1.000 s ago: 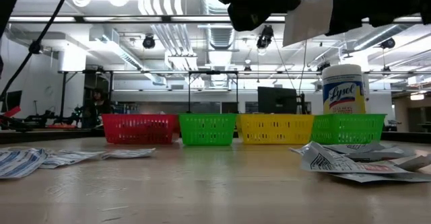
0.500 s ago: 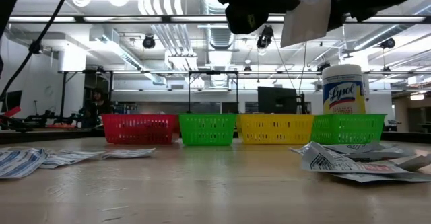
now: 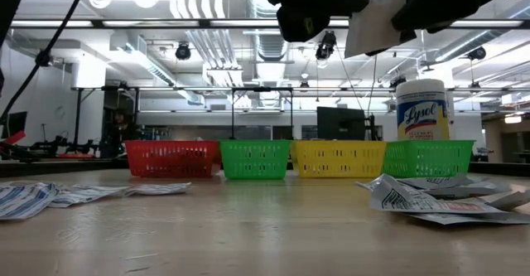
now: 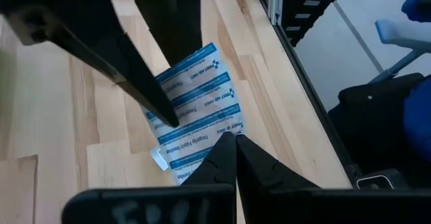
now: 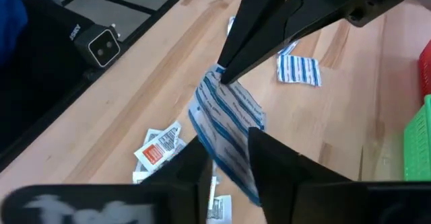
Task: Pick & Place First Aid Supplies
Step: Put the blue bandage into the yellow basket
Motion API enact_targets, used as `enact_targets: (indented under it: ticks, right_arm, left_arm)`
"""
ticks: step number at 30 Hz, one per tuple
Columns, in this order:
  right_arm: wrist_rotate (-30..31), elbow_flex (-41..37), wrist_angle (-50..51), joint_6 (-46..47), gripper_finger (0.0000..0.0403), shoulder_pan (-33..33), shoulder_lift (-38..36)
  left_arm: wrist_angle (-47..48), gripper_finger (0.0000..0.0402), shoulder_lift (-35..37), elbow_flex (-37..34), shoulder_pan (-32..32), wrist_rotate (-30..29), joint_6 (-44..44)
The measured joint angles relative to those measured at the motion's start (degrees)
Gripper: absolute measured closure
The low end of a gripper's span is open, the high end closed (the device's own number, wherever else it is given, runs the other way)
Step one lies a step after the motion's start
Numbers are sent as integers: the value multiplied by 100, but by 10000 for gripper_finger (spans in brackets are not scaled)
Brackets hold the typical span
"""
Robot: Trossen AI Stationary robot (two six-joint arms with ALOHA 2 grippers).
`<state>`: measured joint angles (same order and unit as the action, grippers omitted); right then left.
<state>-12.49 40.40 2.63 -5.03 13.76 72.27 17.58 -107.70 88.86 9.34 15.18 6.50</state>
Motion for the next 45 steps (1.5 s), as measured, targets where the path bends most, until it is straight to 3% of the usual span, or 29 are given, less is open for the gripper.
enact_targets:
  ticks: [8, 17, 20, 27, 31, 38, 42, 45]
  right_arm:
    - [0, 0, -7, -5, 390, 0, -96]
    - [44, 0, -4, 15, 395, 0, -96]
    - [62, 0, 6, 43, 395, 0, -96]
    - [404, 0, 113, 204, 395, -1, -96]
    - [977, 0, 366, 344, 395, 0, -96]
    - [2666, 31, 665, 503, 395, -28, -94]
    - [3646, 169, 961, 503, 395, -149, -94]
    - [3925, 353, 1285, 361, 395, -337, -94]
  left_arm:
    - [-2, 402, 4, -2, 0, 25, -2]
    - [7, 397, 4, -2, -2, 26, -70]
    - [17, 377, 4, -2, 0, 20, -196]
    - [324, 289, 130, -2, -96, -178, -347]
    - [1173, 255, 410, -2, -164, -813, -455]
    - [2950, 246, 810, -2, 8, -3315, 304]
    - [3386, 246, 831, -117, 246, -3882, 697]
    - [3309, 246, 833, -412, 453, -4252, 745]
